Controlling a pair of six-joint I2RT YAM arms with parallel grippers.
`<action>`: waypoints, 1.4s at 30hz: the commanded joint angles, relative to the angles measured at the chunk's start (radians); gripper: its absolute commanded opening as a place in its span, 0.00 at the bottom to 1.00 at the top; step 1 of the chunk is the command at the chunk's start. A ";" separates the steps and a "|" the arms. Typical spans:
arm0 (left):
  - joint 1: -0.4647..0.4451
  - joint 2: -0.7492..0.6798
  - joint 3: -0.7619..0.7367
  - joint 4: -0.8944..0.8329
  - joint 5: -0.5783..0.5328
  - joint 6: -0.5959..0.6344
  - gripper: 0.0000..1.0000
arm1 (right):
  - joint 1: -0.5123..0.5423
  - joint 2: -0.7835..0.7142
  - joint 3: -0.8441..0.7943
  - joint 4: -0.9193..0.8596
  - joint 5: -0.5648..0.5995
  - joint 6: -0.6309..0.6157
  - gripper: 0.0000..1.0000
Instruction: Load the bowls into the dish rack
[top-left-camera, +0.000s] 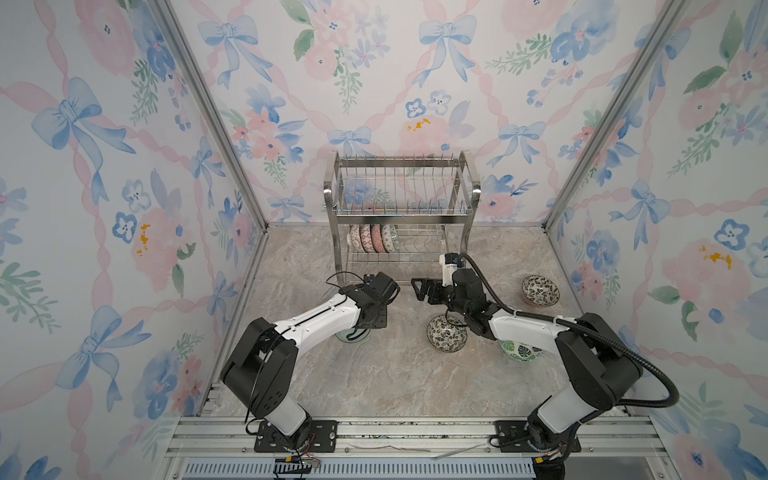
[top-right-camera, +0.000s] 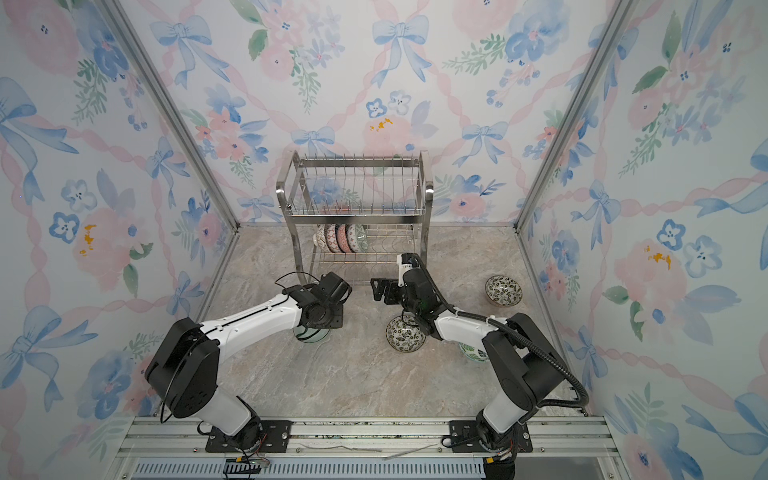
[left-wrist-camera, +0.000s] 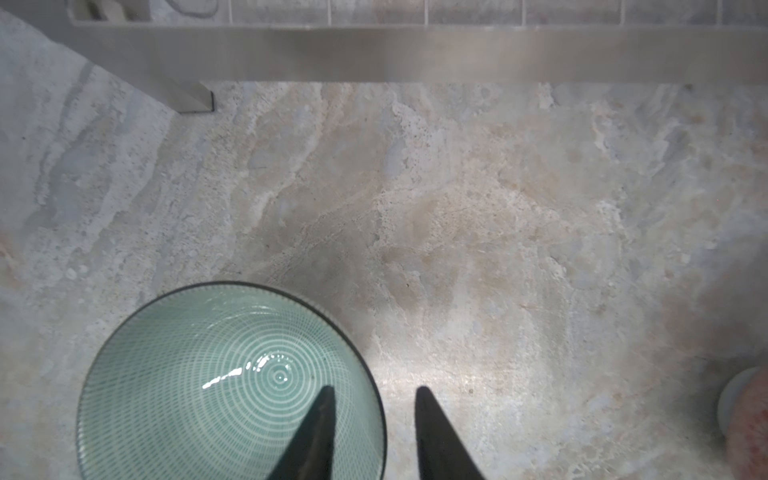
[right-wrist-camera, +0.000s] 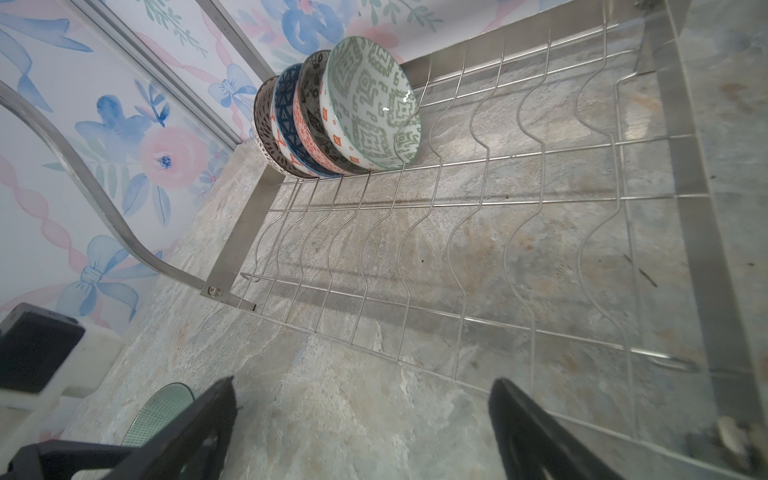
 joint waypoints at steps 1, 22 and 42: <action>0.019 -0.077 0.029 -0.013 -0.026 0.018 0.52 | -0.005 -0.022 -0.012 0.000 0.011 0.011 0.96; 0.399 -0.538 -0.271 0.190 0.244 -0.080 0.98 | 0.345 0.143 0.268 -0.354 0.074 -0.107 0.97; 0.748 -0.578 -0.561 0.488 0.752 -0.028 0.98 | 0.446 0.457 0.698 -0.775 0.220 -0.178 0.72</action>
